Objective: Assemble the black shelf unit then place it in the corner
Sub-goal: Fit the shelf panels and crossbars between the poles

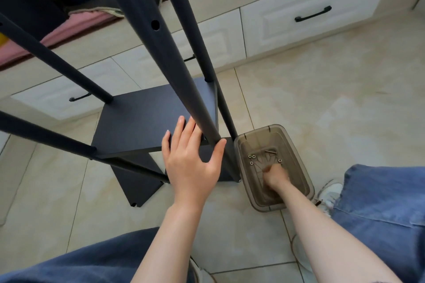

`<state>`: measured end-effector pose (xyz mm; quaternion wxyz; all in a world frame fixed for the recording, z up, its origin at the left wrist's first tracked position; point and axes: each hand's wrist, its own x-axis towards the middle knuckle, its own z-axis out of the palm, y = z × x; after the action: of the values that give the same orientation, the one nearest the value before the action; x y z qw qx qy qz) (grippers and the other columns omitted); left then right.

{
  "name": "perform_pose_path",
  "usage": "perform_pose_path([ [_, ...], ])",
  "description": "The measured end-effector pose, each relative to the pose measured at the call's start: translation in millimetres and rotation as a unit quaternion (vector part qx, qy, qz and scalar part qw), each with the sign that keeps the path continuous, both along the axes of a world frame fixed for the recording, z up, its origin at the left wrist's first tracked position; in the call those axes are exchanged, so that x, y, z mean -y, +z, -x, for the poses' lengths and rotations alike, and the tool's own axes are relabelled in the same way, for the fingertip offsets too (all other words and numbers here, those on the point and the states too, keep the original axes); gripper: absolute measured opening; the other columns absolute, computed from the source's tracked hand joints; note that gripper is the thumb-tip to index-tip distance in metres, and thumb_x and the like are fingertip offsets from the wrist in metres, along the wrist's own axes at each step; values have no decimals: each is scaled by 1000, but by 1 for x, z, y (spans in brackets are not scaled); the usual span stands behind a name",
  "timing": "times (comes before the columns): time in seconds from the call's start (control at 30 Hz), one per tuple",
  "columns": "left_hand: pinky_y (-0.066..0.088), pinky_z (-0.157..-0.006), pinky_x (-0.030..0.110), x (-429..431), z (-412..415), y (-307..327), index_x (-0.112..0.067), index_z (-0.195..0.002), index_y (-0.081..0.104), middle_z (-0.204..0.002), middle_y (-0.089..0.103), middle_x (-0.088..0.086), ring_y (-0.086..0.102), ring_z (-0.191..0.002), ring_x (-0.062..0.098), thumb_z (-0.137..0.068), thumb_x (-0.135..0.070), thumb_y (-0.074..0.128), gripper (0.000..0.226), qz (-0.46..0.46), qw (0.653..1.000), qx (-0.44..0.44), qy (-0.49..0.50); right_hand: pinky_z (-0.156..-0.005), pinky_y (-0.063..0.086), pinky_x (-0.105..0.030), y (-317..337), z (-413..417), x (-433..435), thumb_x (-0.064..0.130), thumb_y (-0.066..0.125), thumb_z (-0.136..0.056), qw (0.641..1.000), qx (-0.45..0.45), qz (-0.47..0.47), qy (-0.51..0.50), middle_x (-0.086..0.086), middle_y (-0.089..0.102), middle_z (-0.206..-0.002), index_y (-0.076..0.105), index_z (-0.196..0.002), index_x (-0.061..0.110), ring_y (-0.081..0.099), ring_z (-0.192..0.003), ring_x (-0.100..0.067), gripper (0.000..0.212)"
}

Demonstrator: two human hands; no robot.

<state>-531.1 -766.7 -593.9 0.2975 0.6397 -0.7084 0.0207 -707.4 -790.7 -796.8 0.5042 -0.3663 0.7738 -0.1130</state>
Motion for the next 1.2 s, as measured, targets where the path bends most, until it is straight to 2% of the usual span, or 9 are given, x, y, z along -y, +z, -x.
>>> perform_pose_path([
  [0.23, 26, -121, 46, 3, 4, -10, -10, -119, 72, -134, 66, 2, 51, -138, 24, -94, -46, 59, 46, 61, 998, -4, 0, -97, 42, -31, -19, -11, 30, 10, 56, -96, 989, 22, 105, 106, -15, 62, -133, 56, -136, 13, 56, -123, -32, 40],
  [0.4, 31, -116, 51, 4, 5, -14, -9, -120, 71, -135, 64, 2, 55, -134, 27, -92, -42, 62, 44, 90, 996, -11, -9, -101, 46, -39, -30, -16, 32, 10, 46, -99, 969, -60, 106, 213, -17, 57, -133, 58, -133, 13, 55, -121, -35, 35],
  [0.53, 32, -115, 54, 5, 6, -14, -8, -118, 71, -134, 58, -5, 56, -132, 29, -91, -40, 62, 43, 94, 995, -10, -11, -95, 48, -41, -34, -19, 26, 4, 42, -98, 956, -119, 130, 234, -20, 54, -132, 56, -126, 7, 55, -119, -38, 31],
  [0.7, 30, -116, 52, 5, 6, -14, -7, -118, 71, -134, 56, -7, 56, -132, 30, -90, -40, 63, 43, 88, 996, -18, -12, -87, 47, -38, -34, -19, 26, 2, 44, -97, 957, -129, 122, 229, -21, 58, -122, 58, -113, 3, 58, -111, -38, 22],
  [0.83, 32, -114, 54, 5, 6, -14, -8, -118, 71, -133, 57, -6, 56, -132, 30, -90, -40, 63, 43, 90, 996, -14, -10, -82, 47, -36, -33, -18, 26, 3, 48, -95, 976, -87, 113, 162, -20, 64, -112, 61, -104, 3, 61, -104, -36, 15],
  [0.9, 32, -115, 54, 6, 6, -14, -9, -119, 71, -134, 58, -5, 56, -132, 29, -90, -40, 64, 43, 89, 996, -15, -10, -80, 46, -35, -31, -17, 26, 5, 54, -92, 988, -42, 112, 99, -20, 66, -105, 61, -94, 5, 61, -101, -36, 7],
  [0.97, 32, -115, 53, 6, 6, -14, -9, -120, 71, -134, 62, -1, 56, -133, 29, -90, -40, 64, 43, 89, 996, -16, -8, -83, 46, -34, -26, -17, 27, 4, 61, -88, 993, 3, 115, 22, -19, 68, -103, 64, -95, 4, 63, -101, -35, 8],
  [1.1, 31, -115, 51, 6, 5, -14, -10, -119, 72, -131, 67, 5, 55, -134, 28, -91, -42, 63, 43, 85, 996, -19, 1, -92, 49, -33, -11, -16, 17, 6, 69, -87, 991, 43, 95, -89, -18, 72, -106, 73, -104, 4, 64, -106, -33, 17],
  [1.2, 28, -118, 46, 5, 4, -13, -10, -119, 72, -131, 67, 4, 53, -135, 27, -92, -44, 62, 45, 72, 997, -15, 5, -86, 51, -30, 12, -20, 8, 11, 74, -86, 976, 89, 139, -146, -6, 75, -94, 76, -97, 10, 67, -88, -18, 12],
])
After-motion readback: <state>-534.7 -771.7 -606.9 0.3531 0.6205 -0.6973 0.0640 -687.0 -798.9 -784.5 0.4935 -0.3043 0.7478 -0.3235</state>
